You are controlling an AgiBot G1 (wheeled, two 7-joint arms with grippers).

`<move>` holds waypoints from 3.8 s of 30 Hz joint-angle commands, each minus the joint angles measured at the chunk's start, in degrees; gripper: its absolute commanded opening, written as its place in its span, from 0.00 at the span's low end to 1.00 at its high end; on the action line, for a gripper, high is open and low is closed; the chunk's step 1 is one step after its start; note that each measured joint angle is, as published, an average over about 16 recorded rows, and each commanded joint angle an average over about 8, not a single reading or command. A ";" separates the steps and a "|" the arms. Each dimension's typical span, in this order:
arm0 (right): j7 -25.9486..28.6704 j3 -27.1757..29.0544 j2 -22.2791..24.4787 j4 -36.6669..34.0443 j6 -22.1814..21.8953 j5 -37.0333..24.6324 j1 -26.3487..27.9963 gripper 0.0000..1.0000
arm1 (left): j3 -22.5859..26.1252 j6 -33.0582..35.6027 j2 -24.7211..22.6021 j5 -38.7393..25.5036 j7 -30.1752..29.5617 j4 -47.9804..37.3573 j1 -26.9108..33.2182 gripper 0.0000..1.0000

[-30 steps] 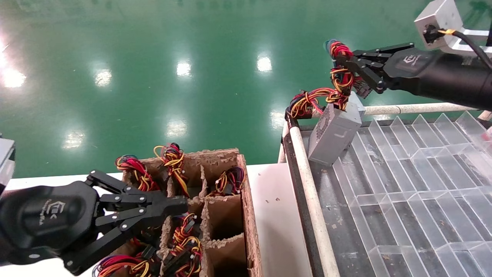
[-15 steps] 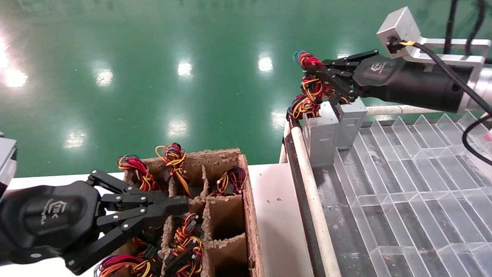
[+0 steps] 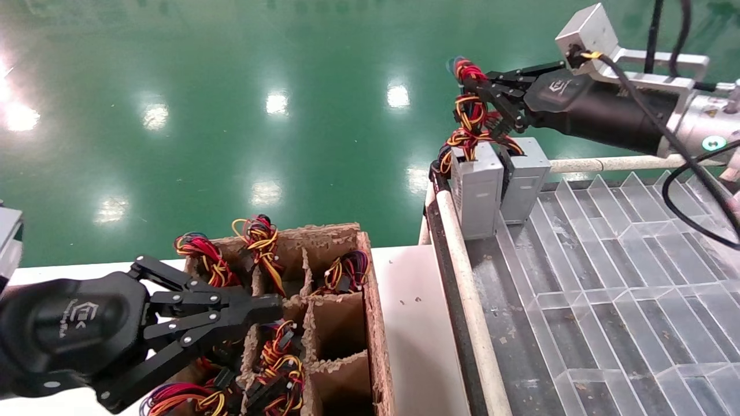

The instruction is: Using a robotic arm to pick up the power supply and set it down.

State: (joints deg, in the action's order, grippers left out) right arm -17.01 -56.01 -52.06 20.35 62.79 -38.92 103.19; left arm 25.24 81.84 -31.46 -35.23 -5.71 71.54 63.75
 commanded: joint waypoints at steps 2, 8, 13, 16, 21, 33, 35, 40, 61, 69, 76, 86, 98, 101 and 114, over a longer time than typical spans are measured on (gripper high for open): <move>-1.60 0.26 -1.56 -3.14 -0.52 0.17 0.08 0.00 | 0.00 0.00 0.00 0.00 0.00 0.00 0.00 0.00; -5.52 1.31 -3.93 -8.08 -0.32 1.37 0.03 0.00 | 0.00 0.00 0.00 0.00 0.00 0.00 0.00 0.00; -8.28 1.51 -5.30 -11.23 1.12 1.58 -0.18 0.00 | 0.00 0.00 0.00 0.00 0.00 0.00 0.00 0.00; -9.67 1.61 -5.53 -12.72 2.42 1.72 -0.52 0.00 | 0.00 0.00 0.00 0.00 0.00 0.00 0.00 0.00; -11.48 1.93 -4.94 -14.52 4.78 2.17 -0.92 0.00 | 0.00 0.00 0.00 0.00 0.00 0.00 0.00 0.00; -13.28 2.91 -3.03 -16.92 6.56 3.55 -1.70 0.00 | 0.00 0.00 0.00 0.00 0.00 0.00 0.00 0.00; -13.59 3.33 -3.05 -17.19 6.29 4.15 -2.18 0.00 | 0.00 0.00 0.00 0.00 0.00 0.00 0.00 0.00; -13.25 3.58 -3.29 -17.51 6.56 4.55 -2.88 0.11 | 0.00 0.00 0.00 0.00 0.00 0.00 0.00 0.00; -8.78 -0.70 -3.89 -15.96 8.23 -1.62 2.43 1.00 | 0.00 0.00 0.00 0.00 0.00 0.00 0.00 0.00; -8.24 -1.62 -4.30 -14.08 7.91 -3.04 4.49 1.00 | 0.01 0.00 0.00 0.00 0.00 0.00 0.00 0.00; -9.90 -0.66 -3.96 -11.12 6.44 -1.93 5.72 1.00 | 0.01 0.00 0.00 0.00 0.00 0.00 0.00 0.00; -10.46 1.80 -2.83 -4.48 7.25 -0.29 4.05 1.00 | 0.01 0.00 0.00 0.00 0.00 0.00 0.00 0.00; -2.96 9.28 1.05 6.77 10.32 -0.82 -4.79 1.00 | 0.01 0.00 0.00 0.00 0.00 0.00 0.00 0.00; -1.01 11.23 2.06 9.72 11.12 -0.96 -7.13 1.00 | 0.01 0.00 0.00 0.00 0.00 0.00 0.00 0.34; 7.36 19.60 6.42 22.37 14.55 -1.53 -17.16 1.00 | 0.01 0.00 0.00 0.01 0.00 0.00 0.00 1.00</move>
State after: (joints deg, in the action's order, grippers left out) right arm -9.61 -36.38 -45.62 42.78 77.35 -40.45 85.99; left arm 25.24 81.84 -31.46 -35.23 -5.70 71.54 63.75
